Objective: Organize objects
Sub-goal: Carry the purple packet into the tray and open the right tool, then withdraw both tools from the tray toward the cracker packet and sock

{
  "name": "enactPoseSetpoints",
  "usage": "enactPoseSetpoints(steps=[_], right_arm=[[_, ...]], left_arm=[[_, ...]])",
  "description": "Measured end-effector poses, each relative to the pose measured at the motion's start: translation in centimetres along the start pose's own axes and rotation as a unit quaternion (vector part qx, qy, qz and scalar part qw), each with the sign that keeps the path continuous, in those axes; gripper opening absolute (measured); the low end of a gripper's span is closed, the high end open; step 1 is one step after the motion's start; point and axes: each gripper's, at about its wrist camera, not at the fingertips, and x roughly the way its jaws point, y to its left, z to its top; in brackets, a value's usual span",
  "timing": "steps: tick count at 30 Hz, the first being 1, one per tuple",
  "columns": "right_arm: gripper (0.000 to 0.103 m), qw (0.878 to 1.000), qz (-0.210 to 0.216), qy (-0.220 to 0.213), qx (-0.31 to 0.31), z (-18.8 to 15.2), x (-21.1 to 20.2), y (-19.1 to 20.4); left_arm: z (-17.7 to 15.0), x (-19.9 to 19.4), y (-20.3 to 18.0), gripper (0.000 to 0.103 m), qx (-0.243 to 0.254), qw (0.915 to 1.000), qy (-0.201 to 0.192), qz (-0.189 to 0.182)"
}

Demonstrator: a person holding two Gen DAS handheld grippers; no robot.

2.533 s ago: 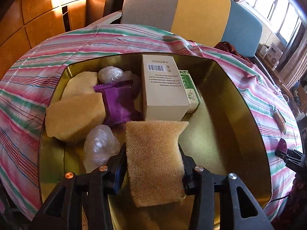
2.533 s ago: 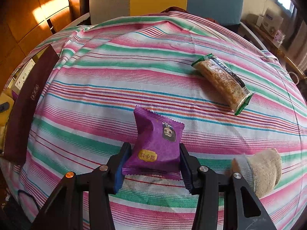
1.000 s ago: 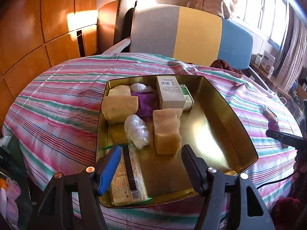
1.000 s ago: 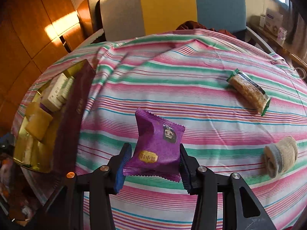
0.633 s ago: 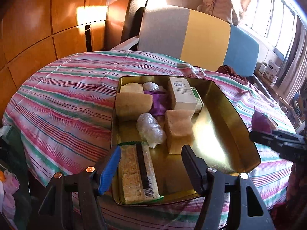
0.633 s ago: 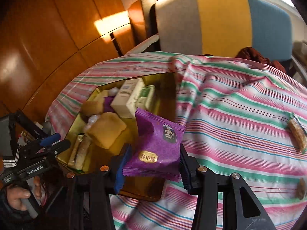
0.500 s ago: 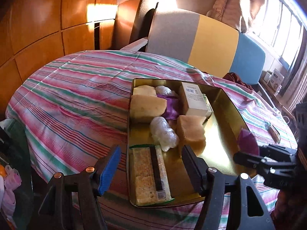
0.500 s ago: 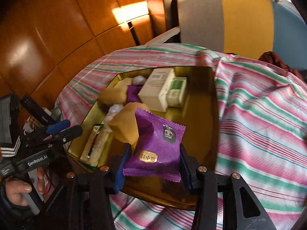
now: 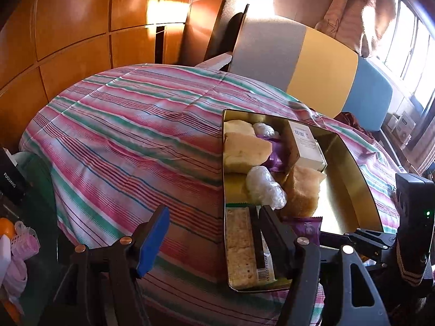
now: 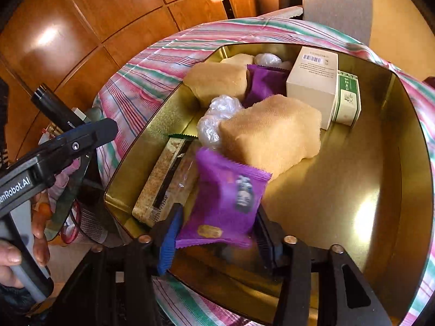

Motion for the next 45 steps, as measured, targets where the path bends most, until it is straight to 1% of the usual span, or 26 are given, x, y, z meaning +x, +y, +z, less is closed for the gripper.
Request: enactPoseSetpoints(steps=[2, 4, 7, 9, 13, 15, 16, 18, 24, 26, 29, 31, 33, 35, 38, 41, 43, 45], right_arm=[[0.059, 1.000, 0.005, -0.003, 0.002, -0.1, -0.3, -0.2], [0.063, 1.000, 0.010, -0.007, 0.007, -0.3, -0.8, -0.3], [0.064, 1.000, 0.013, -0.022, 0.018, -0.7, -1.9, -0.7], [0.072, 0.999, 0.012, -0.034, 0.027, -1.1, -2.9, -1.1], [0.076, 0.997, -0.001, -0.062, 0.041, -1.8, -5.5, -2.1], [0.083, 0.995, -0.007, -0.080, 0.054, -2.1, -7.1, -3.1], [0.085, 0.994, -0.011, -0.090, 0.061, -2.2, -7.8, -3.6], [0.091, 0.991, -0.025, -0.107, 0.075, -2.8, -9.3, -4.8], [0.100, 0.978, -0.073, -0.145, 0.131, -5.1, -14.1, -10.1], [0.102, 0.973, -0.095, -0.150, 0.150, -6.0, -15.5, -12.2], [0.103, 0.962, -0.128, -0.158, 0.182, -7.5, -17.7, -15.6], [0.103, 0.952, -0.150, -0.166, 0.207, -8.6, -19.3, -18.0], [0.103, 0.940, -0.174, -0.176, 0.236, -9.8, -21.1, -20.4], [0.103, 0.925, -0.192, -0.190, 0.267, -11.1, -23.0, -22.9], [0.103, 0.899, -0.227, -0.209, 0.311, -13.4, -25.7, -26.6], [0.103, 0.867, -0.252, -0.230, 0.364, -16.1, -27.8, -29.8], [0.103, 0.838, -0.258, -0.249, 0.412, -18.1, -28.8, -31.5], [0.103, 0.809, -0.252, -0.258, 0.464, -19.8, -29.5, -32.8]], left_arm=[[0.0, -0.2, -0.3, 0.071, 0.005, 1.0000, -0.002, -0.001], [0.1, -0.5, -0.6, 0.071, 0.011, 0.9999, -0.006, -0.002], [0.3, -0.9, -1.2, 0.071, 0.022, 0.9997, -0.011, -0.004], [0.3, -1.1, -1.7, 0.071, 0.028, 0.9995, -0.014, -0.008], [0.3, -1.3, -3.1, 0.071, 0.048, 0.9986, -0.013, -0.018], [0.2, -1.5, -4.0, 0.071, 0.059, 0.9979, -0.014, -0.025], [0.2, -1.5, -4.5, 0.071, 0.066, 0.9974, -0.014, -0.025], [0.2, -1.6, -5.6, 0.071, 0.080, 0.9963, -0.013, -0.029], [0.1, -1.7, -9.1, 0.071, 0.124, 0.9911, -0.014, -0.046], [0.1, -1.7, -10.5, 0.071, 0.142, 0.9885, -0.014, -0.051], [0.1, -1.7, -12.6, 0.071, 0.166, 0.9843, -0.015, -0.060], [0.1, -1.5, -14.1, 0.071, 0.182, 0.9808, -0.014, -0.069], [0.1, -1.3, -15.7, 0.071, 0.197, 0.9771, -0.012, -0.078], [0.1, -1.2, -17.2, 0.071, 0.211, 0.9736, -0.010, -0.088], [0.1, -0.8, -19.7, 0.071, 0.231, 0.9681, -0.005, -0.096], [0.1, -0.2, -22.4, 0.071, 0.245, 0.9627, 0.011, -0.114], [0.0, 0.2, -24.4, 0.071, 0.253, 0.9583, 0.023, -0.130], [-0.2, 0.8, -26.6, 0.071, 0.261, 0.9535, 0.039, -0.145]])
